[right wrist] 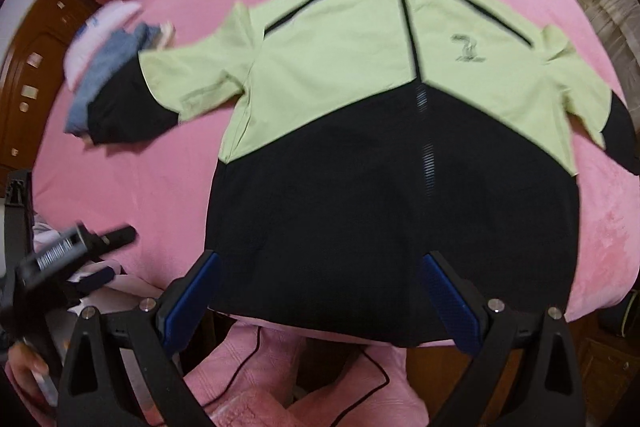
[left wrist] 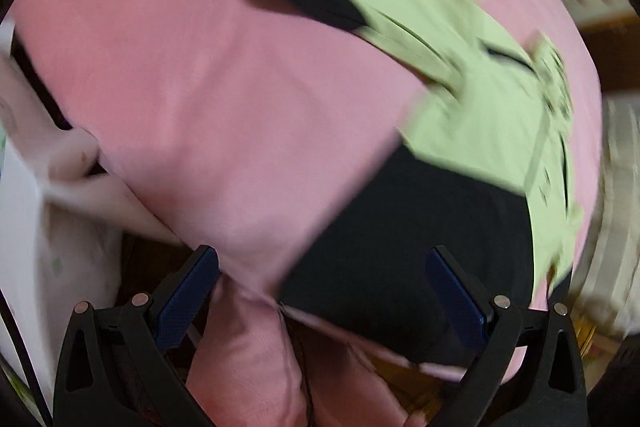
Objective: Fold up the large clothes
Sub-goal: 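Grasp the black cuff of one jacket sleeve with the left gripper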
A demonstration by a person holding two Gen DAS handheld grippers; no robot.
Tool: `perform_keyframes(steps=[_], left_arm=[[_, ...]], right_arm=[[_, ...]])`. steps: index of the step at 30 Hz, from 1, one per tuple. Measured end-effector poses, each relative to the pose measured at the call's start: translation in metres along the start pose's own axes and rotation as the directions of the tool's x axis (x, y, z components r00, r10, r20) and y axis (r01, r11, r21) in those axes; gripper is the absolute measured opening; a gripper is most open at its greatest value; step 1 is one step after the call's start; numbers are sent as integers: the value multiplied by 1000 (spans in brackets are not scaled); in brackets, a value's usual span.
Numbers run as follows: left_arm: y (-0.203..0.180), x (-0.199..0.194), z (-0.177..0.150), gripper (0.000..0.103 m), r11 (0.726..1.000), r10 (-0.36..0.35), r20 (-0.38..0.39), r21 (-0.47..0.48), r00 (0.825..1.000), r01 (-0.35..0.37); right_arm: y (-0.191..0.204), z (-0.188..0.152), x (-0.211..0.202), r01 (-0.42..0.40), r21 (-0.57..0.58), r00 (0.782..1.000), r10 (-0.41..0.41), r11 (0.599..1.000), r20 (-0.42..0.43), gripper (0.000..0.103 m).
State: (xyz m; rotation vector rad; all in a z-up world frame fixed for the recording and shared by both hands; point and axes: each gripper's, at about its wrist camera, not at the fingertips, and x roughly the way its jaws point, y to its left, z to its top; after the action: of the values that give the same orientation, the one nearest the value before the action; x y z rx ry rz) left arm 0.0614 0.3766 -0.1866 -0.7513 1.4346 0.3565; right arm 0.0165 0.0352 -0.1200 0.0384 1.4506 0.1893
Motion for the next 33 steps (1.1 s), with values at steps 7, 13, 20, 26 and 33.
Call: perform_keyframes(steps=[7, 13, 20, 26, 33], left_arm=[[89, 15, 116, 102, 978, 3, 188, -205, 982, 36], [129, 24, 190, 95, 945, -66, 334, -282, 940, 166], [138, 50, 238, 52, 924, -140, 335, -294, 932, 244], [135, 63, 233, 18, 856, -285, 314, -342, 906, 388], [111, 50, 239, 11, 888, -290, 354, -246, 889, 388]], right_arm=[[66, 26, 57, 16, 53, 991, -9, 998, -136, 100], [103, 49, 69, 29, 28, 991, -25, 999, -131, 100], [110, 65, 71, 60, 9, 989, -58, 998, -133, 100], [106, 67, 67, 72, 32, 987, -67, 997, -144, 100], [95, 61, 68, 65, 30, 984, -60, 997, -167, 100]])
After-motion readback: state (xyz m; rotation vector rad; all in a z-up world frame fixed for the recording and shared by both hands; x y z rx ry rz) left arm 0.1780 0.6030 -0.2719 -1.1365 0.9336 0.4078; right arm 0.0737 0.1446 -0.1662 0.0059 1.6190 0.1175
